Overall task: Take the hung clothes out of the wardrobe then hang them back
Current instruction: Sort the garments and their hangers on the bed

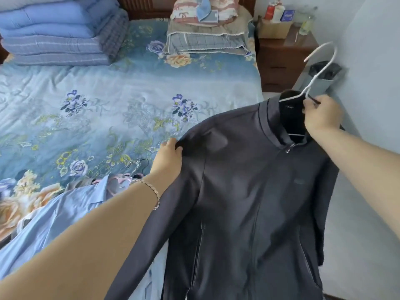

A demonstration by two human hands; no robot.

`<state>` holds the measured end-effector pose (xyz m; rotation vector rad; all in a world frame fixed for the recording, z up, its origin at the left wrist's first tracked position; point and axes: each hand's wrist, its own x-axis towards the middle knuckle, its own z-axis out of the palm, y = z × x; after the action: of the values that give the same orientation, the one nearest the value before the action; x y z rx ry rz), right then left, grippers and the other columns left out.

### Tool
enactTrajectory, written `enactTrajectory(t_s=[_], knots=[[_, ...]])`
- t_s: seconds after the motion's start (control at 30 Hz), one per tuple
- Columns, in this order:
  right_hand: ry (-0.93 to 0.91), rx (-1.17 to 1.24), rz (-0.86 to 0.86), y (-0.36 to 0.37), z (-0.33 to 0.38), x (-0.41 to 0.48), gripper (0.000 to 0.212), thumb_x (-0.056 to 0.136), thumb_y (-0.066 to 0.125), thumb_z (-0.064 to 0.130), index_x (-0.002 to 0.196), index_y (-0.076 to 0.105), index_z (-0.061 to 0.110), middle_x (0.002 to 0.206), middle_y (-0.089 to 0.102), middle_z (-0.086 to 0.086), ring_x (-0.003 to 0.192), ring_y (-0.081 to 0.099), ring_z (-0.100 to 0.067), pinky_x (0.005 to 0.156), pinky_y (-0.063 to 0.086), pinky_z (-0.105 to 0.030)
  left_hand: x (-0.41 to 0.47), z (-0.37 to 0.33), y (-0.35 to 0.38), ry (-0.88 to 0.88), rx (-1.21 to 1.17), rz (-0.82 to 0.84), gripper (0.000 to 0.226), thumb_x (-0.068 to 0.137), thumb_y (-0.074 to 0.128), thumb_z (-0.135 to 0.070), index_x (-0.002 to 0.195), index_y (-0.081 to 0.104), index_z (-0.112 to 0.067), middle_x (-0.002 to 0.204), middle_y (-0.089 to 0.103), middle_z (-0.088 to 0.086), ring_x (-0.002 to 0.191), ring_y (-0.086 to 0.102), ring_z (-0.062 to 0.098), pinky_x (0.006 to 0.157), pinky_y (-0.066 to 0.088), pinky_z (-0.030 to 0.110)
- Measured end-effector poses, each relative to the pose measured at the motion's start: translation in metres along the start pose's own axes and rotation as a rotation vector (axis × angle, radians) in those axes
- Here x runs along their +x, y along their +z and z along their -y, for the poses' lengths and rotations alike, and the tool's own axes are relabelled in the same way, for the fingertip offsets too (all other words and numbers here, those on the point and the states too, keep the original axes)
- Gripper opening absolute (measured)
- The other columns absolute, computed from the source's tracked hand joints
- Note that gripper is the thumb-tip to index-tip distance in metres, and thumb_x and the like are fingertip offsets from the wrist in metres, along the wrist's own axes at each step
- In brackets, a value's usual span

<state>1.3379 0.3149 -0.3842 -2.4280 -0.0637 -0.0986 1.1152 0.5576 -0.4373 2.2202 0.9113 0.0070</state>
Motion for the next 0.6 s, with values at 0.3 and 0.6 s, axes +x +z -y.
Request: enactTrajectory(t_s=[0.3, 0.6], knots=[[0.173, -0.105, 0.594, 0.151, -0.112, -0.056, 0.055, 0.094, 0.046, 0.012, 0.145, 0.026, 0.01, 0.135, 0.051, -0.012, 0.124, 0.048, -0.032, 0.103, 0.036, -0.034, -0.032, 0.099, 0.139, -0.289, 0.13, 0.335, 0.05, 0.095, 0.044, -0.016, 0.142, 0.028, -0.015, 0.145, 0.025, 0.007, 0.12, 0.048, 0.028, 0.093, 0.04, 0.033], [0.164, -0.488, 1.342, 0.169, -0.208, -0.26, 0.054, 0.095, 0.046, 0.022, 0.146, 0.029, 0.026, 0.159, 0.001, 0.002, 0.129, 0.044, -0.02, 0.106, 0.038, -0.033, -0.115, 0.135, 0.203, -0.501, 0.532, 0.458, 0.08, 0.092, 0.057, -0.023, 0.148, 0.002, -0.01, 0.149, 0.014, 0.013, 0.138, 0.021, 0.026, 0.104, 0.037, 0.037]])
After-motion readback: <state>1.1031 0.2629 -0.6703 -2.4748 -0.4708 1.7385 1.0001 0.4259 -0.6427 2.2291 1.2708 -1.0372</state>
